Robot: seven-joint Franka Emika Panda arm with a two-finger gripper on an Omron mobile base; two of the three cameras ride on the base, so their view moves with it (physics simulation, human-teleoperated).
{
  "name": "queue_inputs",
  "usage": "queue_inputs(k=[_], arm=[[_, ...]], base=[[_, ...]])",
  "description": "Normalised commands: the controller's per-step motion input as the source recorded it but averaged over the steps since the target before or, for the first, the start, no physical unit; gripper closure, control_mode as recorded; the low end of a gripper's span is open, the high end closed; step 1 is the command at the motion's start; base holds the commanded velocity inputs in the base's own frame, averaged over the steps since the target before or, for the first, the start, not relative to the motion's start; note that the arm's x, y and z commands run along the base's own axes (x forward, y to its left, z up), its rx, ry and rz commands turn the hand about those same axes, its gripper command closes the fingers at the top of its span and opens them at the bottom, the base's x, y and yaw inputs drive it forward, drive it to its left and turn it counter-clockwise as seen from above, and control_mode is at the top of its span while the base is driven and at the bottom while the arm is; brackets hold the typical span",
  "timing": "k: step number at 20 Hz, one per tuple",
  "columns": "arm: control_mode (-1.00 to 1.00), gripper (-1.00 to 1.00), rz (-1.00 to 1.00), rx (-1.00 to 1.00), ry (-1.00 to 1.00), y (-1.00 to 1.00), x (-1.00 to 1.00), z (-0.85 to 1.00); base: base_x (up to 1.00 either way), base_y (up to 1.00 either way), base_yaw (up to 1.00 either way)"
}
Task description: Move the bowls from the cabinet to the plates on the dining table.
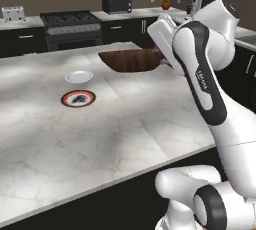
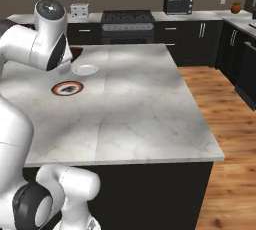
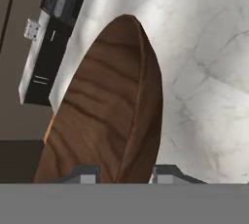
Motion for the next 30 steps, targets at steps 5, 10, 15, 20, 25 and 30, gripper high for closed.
queue_inputs(k=[5, 10, 15, 20, 25, 30], arm=[[-1.0, 1.0, 0.0, 0.0, 0.0, 0.61, 0.74, -0.21], [-1.0, 1.0, 0.0, 0.0, -0.09, 0.22, 0.76, -0.38], [-1.0, 1.0, 0.0, 0.0, -0.11, 0.0, 0.45, -0.23], [-1.0, 1.0, 0.0, -0.02, -0.04, 0.03, 0.11, -0.09], [-1.0, 1.0, 0.0, -0.09, 0.0, 0.18, 0.06, -0.34], [-1.0, 1.0, 0.0, -0.07, 0.0, 0.18, 0.06, -0.35]], base=[[0.0, 0.0, 0.0], [0.0, 0.0, 0.0], [0.0, 0.0, 0.0], [0.0, 0.0, 0.0], [0.0, 0.0, 0.0], [0.0, 0.0, 0.0]])
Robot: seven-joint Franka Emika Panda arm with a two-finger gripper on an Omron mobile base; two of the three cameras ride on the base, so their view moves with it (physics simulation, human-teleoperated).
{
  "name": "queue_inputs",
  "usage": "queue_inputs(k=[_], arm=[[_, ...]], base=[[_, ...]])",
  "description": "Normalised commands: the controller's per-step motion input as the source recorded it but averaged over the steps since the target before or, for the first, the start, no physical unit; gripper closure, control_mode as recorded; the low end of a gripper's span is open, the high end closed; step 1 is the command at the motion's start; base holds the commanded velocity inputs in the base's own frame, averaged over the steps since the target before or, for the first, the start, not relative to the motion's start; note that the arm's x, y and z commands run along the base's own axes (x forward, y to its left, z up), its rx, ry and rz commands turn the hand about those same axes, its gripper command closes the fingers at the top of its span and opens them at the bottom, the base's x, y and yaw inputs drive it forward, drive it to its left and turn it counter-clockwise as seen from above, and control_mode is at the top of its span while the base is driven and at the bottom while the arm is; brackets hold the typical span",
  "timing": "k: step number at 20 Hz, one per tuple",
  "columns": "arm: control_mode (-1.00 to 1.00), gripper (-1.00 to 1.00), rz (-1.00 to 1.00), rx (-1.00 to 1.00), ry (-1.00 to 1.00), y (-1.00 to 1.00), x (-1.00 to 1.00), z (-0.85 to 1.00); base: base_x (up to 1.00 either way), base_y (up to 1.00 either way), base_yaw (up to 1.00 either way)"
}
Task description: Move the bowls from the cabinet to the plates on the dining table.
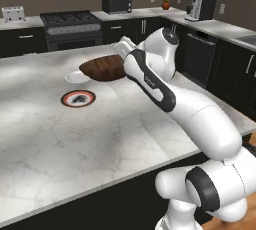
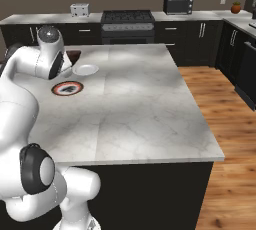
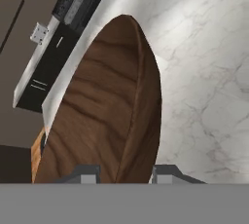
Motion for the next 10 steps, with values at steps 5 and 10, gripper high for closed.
queue_inputs(k=[5, 10], arm=[[-1.0, 1.0, 0.0, 0.0, -0.07, 0.19, 0.17, -0.67], [-1.0, 1.0, 0.0, 0.0, -0.1, 0.18, 0.31, -0.52]], base=[[0.0, 0.0, 0.0], [0.0, 0.0, 0.0]])
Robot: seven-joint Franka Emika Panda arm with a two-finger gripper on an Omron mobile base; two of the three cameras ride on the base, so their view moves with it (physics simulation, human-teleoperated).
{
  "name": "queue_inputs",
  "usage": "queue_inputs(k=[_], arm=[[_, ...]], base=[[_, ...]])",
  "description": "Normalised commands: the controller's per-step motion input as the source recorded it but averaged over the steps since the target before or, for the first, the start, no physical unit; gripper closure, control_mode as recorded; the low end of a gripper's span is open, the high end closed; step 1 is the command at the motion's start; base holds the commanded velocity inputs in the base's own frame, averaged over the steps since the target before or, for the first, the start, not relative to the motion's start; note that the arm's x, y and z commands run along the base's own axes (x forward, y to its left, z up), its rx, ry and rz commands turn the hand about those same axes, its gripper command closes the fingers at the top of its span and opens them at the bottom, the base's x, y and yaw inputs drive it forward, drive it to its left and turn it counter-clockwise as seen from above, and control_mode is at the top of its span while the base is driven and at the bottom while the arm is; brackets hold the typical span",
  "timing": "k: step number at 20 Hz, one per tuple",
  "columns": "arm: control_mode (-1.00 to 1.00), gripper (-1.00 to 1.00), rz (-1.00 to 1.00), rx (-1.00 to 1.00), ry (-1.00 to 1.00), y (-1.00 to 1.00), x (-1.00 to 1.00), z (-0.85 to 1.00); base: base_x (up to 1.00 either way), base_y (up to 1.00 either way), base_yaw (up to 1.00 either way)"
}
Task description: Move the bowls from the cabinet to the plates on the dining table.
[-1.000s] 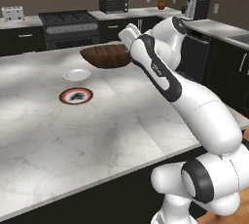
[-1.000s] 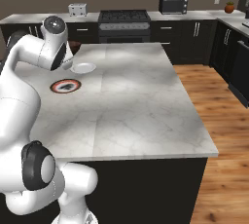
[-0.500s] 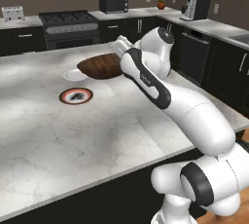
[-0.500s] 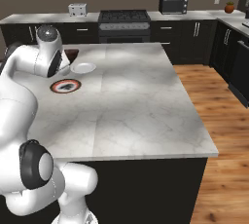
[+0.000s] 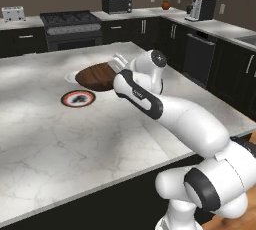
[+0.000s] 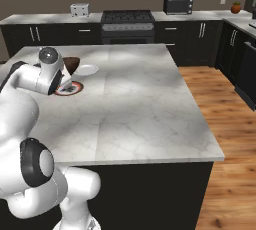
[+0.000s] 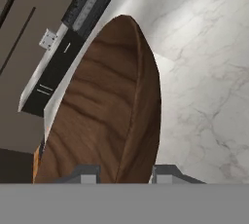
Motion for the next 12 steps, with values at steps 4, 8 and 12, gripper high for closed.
queue_inputs(k=[4, 8, 12], arm=[[-1.0, 1.0, 0.0, 0.0, -0.01, 0.18, 0.36, -0.27], [-1.0, 1.0, 0.0, 0.0, 0.0, 0.05, 0.3, -0.01], [-1.0, 1.0, 0.0, 0.0, 0.05, 0.0, 0.2, 0.0]], base=[[0.0, 0.0, 0.0], [0.0, 0.0, 0.0], [0.0, 0.0, 0.0]])
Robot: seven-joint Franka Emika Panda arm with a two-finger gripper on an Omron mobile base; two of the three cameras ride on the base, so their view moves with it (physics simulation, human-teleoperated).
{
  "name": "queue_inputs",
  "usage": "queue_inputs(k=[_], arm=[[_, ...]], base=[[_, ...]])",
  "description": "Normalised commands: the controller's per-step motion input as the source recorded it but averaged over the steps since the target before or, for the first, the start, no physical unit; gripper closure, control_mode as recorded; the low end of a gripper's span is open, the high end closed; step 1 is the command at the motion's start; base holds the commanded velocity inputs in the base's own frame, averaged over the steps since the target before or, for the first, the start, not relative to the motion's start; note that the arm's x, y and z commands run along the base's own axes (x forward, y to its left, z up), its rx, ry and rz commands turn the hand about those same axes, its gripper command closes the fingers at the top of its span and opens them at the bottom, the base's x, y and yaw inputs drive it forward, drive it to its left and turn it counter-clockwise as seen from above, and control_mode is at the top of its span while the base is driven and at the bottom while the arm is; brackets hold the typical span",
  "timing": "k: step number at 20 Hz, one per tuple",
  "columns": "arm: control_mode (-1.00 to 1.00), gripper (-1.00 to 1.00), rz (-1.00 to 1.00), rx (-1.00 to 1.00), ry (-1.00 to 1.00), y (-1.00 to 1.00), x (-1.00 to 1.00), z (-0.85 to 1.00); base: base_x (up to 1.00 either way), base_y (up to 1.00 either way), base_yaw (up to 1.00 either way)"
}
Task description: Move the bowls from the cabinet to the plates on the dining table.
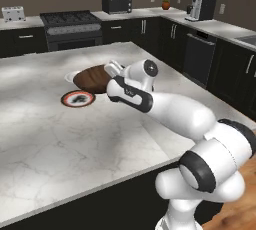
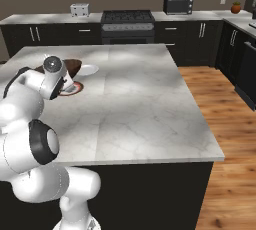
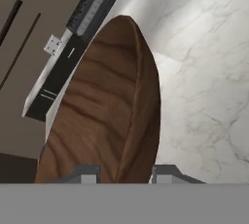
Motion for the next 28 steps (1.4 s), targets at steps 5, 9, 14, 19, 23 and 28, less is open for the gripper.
queue_inputs(k=[5, 9, 14, 19, 23, 28], arm=[[-1.0, 1.0, 0.0, 0.0, 0.16, 0.08, 0.18, 0.0], [-1.0, 1.0, 0.0, 0.0, 0.08, 0.16, 0.26, 0.0], [-1.0, 1.0, 0.0, 0.0, 0.0, 0.24, 0.53, -0.01], [-1.0, 1.0, 0.0, 0.0, 0.0, 0.27, 0.58, -0.25], [-1.0, 1.0, 0.0, 0.0, 0.0, 0.26, 0.34, -0.21], [-1.0, 1.0, 0.0, 0.0, 0.0, 0.27, 0.16, -0.06]], base=[[0.0, 0.0, 0.0], [0.0, 0.0, 0.0], [0.0, 0.0, 0.0], [0.0, 0.0, 0.0], [0.0, 0.0, 0.0], [0.0, 0.0, 0.0]])
